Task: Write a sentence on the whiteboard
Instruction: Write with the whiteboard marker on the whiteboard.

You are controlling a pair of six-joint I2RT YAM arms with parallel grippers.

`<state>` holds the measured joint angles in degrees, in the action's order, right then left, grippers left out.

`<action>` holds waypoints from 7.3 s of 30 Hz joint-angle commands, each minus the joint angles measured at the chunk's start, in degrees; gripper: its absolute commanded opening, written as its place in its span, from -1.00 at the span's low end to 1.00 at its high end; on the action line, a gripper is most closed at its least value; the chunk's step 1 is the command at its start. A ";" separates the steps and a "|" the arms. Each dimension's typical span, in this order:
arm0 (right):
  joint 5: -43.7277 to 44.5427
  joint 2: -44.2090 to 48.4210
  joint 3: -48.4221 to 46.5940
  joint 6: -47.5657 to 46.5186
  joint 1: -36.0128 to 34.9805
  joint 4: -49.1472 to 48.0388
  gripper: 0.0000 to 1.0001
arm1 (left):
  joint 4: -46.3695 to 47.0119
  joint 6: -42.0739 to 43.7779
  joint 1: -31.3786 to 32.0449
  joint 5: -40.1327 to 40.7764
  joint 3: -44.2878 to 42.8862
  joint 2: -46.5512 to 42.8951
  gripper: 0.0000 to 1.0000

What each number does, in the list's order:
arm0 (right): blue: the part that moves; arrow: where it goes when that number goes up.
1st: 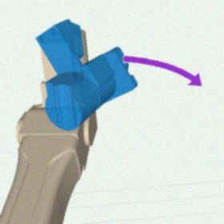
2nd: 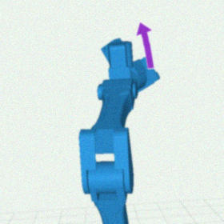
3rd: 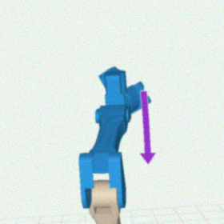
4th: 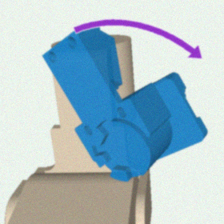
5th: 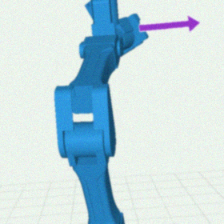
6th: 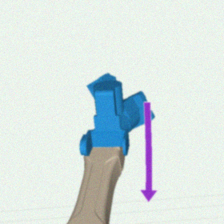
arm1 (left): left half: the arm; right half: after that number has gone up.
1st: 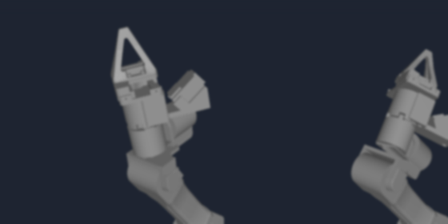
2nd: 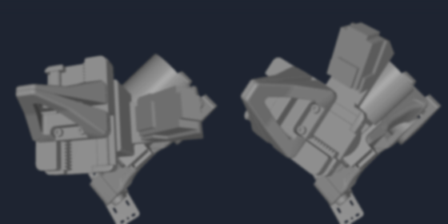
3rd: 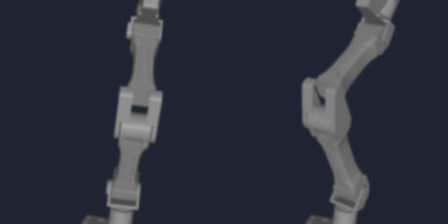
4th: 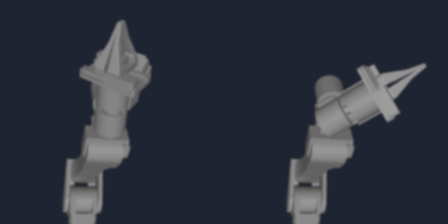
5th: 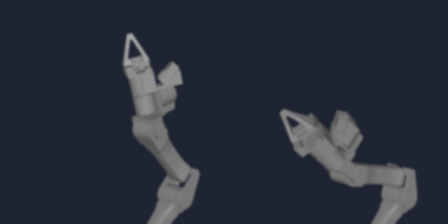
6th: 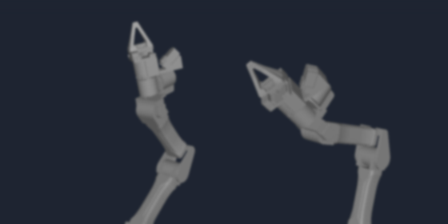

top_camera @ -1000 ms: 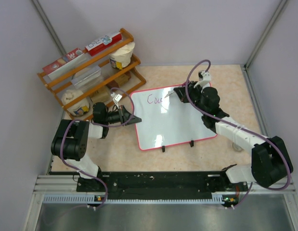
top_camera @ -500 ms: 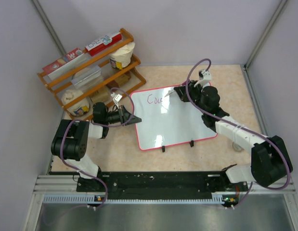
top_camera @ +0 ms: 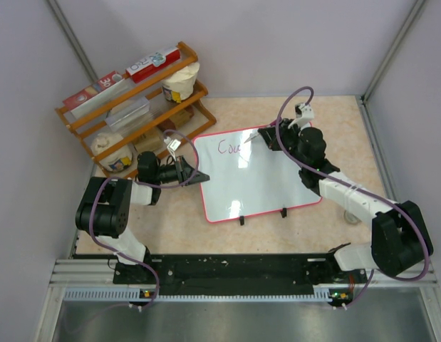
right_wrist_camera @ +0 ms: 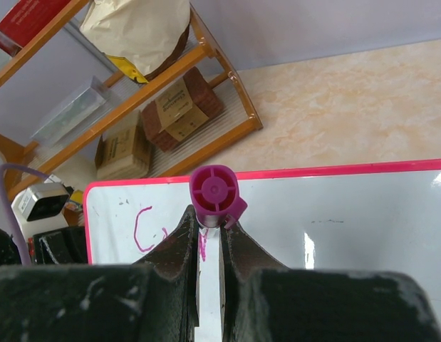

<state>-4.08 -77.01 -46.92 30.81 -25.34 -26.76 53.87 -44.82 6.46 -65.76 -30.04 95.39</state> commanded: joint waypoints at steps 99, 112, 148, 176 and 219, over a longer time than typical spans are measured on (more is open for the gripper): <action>2.50 2.31 0.25 -1.19 2.75 2.33 -1.00 | 0.36 5.27 -0.04 2.30 -1.25 -0.82 -1.00; 2.32 1.34 -1.07 -0.84 2.67 1.54 -1.00 | 0.36 5.35 -0.04 2.39 -1.25 -0.82 -1.00; 1.26 0.81 -0.20 -0.49 2.75 0.66 -1.00 | 0.27 5.27 -0.04 2.30 -1.25 -0.91 -1.00; 1.09 3.54 4.29 -1.27 2.84 1.89 -1.00 | 0.36 5.27 -0.04 2.30 -1.25 -0.83 -1.00; 1.88 3.54 -0.72 -1.36 3.90 1.80 -1.00 | 0.19 5.35 0.04 2.30 -1.25 -0.91 -1.00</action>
<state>-1.69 -72.64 -45.17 29.65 -22.20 -23.20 53.06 -43.55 6.44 -66.15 -30.26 95.39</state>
